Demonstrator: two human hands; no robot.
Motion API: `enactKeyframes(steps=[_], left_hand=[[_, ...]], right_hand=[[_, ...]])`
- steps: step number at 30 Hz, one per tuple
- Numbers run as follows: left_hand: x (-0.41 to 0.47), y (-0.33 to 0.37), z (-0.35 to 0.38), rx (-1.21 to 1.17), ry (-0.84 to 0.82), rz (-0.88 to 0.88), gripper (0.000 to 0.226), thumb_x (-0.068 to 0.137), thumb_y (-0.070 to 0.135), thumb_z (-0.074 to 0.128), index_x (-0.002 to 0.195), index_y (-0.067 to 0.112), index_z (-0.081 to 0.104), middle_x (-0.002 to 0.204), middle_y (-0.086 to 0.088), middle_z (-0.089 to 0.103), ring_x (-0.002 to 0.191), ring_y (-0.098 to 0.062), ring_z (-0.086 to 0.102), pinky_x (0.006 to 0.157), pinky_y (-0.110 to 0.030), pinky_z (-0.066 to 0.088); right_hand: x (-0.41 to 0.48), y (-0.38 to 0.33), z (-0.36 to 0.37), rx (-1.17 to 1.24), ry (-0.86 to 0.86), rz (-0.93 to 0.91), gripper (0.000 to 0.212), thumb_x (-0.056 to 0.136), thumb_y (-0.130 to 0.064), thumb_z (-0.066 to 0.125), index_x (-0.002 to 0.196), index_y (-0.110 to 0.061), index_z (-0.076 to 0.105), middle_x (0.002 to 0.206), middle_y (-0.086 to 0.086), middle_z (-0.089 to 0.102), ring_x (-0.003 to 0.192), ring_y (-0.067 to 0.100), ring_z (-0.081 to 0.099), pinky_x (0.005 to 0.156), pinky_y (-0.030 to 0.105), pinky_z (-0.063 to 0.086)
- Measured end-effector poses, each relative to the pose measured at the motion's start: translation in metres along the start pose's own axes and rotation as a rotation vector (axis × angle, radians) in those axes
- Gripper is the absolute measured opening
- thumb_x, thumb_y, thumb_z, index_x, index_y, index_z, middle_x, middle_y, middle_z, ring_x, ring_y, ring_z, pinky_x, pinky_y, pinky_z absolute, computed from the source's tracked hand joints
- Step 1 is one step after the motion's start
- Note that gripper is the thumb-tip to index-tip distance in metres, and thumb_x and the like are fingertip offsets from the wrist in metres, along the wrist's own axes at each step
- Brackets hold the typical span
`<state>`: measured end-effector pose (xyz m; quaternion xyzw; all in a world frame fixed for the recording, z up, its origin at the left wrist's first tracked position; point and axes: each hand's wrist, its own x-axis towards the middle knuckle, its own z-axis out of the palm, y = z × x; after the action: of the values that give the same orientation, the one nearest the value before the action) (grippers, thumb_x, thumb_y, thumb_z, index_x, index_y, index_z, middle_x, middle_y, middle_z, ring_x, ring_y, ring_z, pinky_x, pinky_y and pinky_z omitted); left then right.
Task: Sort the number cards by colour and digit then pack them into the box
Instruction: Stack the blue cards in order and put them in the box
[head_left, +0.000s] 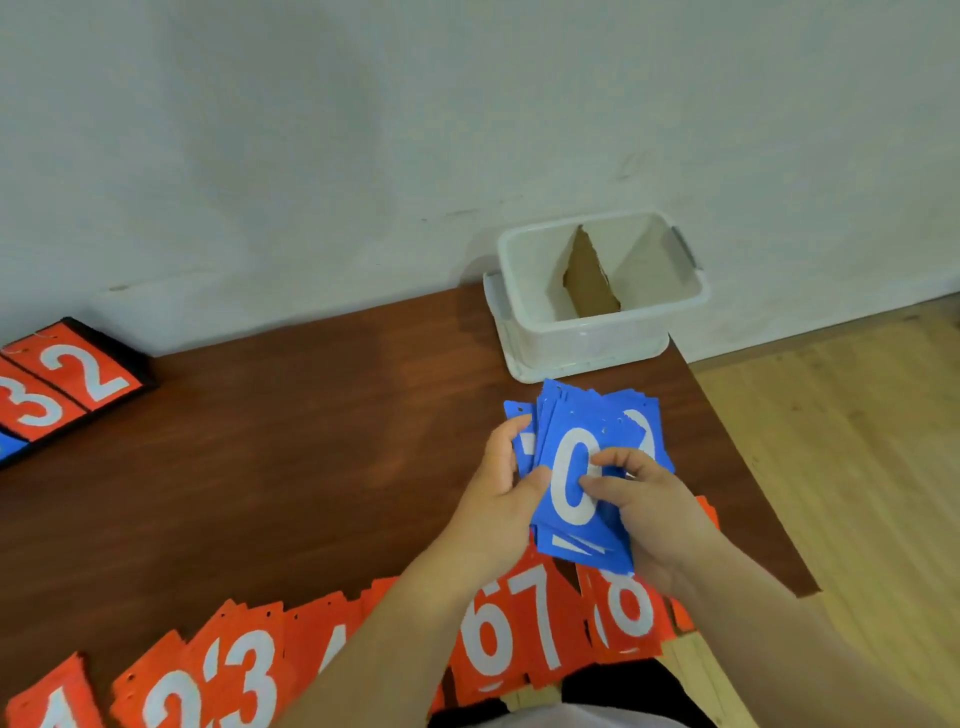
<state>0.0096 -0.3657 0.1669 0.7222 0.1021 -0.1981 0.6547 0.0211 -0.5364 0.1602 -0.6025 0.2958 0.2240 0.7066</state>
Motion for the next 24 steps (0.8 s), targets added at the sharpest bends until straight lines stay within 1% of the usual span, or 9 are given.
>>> enactKeyframes(steps=[2, 4, 7, 10, 13, 15, 17, 21, 24], left_hand=[[0.022, -0.004, 0.020, 0.045, 0.112, -0.064, 0.055, 0.100, 0.028, 0.059, 0.148, 0.040, 0.034, 0.113, 0.009, 0.068, 0.100, -0.009, 0.068, 0.087, -0.031, 0.057], [0.046, -0.011, 0.035, 0.191, 0.269, -0.147, 0.067, 0.093, 0.035, 0.066, 0.151, 0.037, 0.032, 0.110, 0.004, 0.065, 0.092, -0.013, 0.066, 0.075, -0.029, 0.054], [0.083, -0.029, 0.058, 0.365, 0.347, -0.316, 0.086, 0.087, 0.040, 0.073, 0.156, 0.031, 0.022, 0.142, -0.003, 0.044, 0.109, -0.018, 0.057, 0.070, -0.023, 0.044], [0.115, -0.046, 0.084, 0.521, 0.389, -0.472, 0.096, 0.081, 0.046, 0.077, 0.155, 0.032, 0.017, 0.146, -0.007, 0.035, 0.128, -0.030, 0.046, 0.080, -0.034, 0.047], [0.135, -0.054, 0.104, 0.691, 0.452, -0.582, 0.105, 0.076, 0.048, 0.079, 0.154, 0.032, 0.011, 0.141, -0.009, 0.032, 0.128, -0.033, 0.037, 0.092, -0.043, 0.050], [0.139, -0.059, 0.114, 0.790, 0.489, -0.588, 0.108, 0.073, 0.050, 0.080, 0.152, 0.032, 0.008, 0.138, -0.009, 0.032, 0.123, -0.033, 0.039, 0.092, -0.048, 0.052], [0.139, -0.063, 0.121, 0.845, 0.517, -0.564, 0.107, 0.075, 0.048, 0.081, 0.152, 0.033, 0.008, 0.136, -0.010, 0.034, 0.119, -0.033, 0.041, 0.088, -0.046, 0.053], [0.138, -0.064, 0.127, 0.759, 0.545, -0.579, 0.104, 0.079, 0.038, 0.082, 0.152, 0.032, 0.009, 0.133, -0.011, 0.033, 0.118, -0.034, 0.042, 0.082, -0.043, 0.052], [0.138, -0.065, 0.126, 0.712, 0.555, -0.576, 0.105, 0.079, 0.034, 0.083, 0.153, 0.034, 0.009, 0.133, -0.012, 0.031, 0.116, -0.034, 0.045, 0.083, -0.043, 0.053]], right_hand=[[0.014, -0.010, -0.032, -0.037, 0.053, -0.036, 0.018, 0.088, -0.004, 0.072, 0.094, -0.020, 0.068, 0.103, 0.015, 0.074, 0.088, 0.039, 0.073, 0.079, 0.060, 0.059], [0.028, -0.020, -0.066, -0.084, 0.137, -0.093, 0.019, 0.088, -0.004, 0.071, 0.093, -0.022, 0.066, 0.103, 0.011, 0.073, 0.086, 0.035, 0.074, 0.078, 0.059, 0.059], [0.047, -0.032, -0.115, -0.165, 0.224, -0.143, 0.019, 0.088, -0.007, 0.071, 0.095, -0.024, 0.065, 0.103, 0.004, 0.071, 0.088, 0.027, 0.072, 0.079, 0.052, 0.061], [0.059, -0.036, -0.154, -0.193, 0.245, -0.138, 0.019, 0.088, -0.007, 0.070, 0.097, -0.022, 0.064, 0.102, 0.004, 0.071, 0.086, 0.024, 0.073, 0.075, 0.046, 0.062], [0.066, -0.037, -0.177, -0.210, 0.254, -0.122, 0.018, 0.089, -0.006, 0.069, 0.098, -0.020, 0.063, 0.100, 0.004, 0.071, 0.083, 0.023, 0.073, 0.071, 0.043, 0.061], [0.068, -0.038, -0.187, -0.212, 0.250, -0.117, 0.017, 0.090, -0.005, 0.068, 0.099, -0.018, 0.063, 0.098, 0.003, 0.071, 0.081, 0.023, 0.073, 0.067, 0.040, 0.061], [0.069, -0.037, -0.192, -0.217, 0.245, -0.111, 0.016, 0.091, -0.006, 0.068, 0.098, -0.018, 0.062, 0.097, 0.003, 0.071, 0.080, 0.022, 0.073, 0.063, 0.037, 0.060], [0.068, -0.037, -0.194, -0.192, 0.204, -0.088, 0.016, 0.092, -0.008, 0.069, 0.100, -0.019, 0.061, 0.100, 0.002, 0.071, 0.082, 0.022, 0.073, 0.064, 0.037, 0.061], [0.066, -0.039, -0.193, -0.184, 0.177, -0.083, 0.017, 0.092, -0.009, 0.070, 0.103, -0.019, 0.061, 0.102, 0.001, 0.070, 0.085, 0.020, 0.073, 0.062, 0.034, 0.060]])
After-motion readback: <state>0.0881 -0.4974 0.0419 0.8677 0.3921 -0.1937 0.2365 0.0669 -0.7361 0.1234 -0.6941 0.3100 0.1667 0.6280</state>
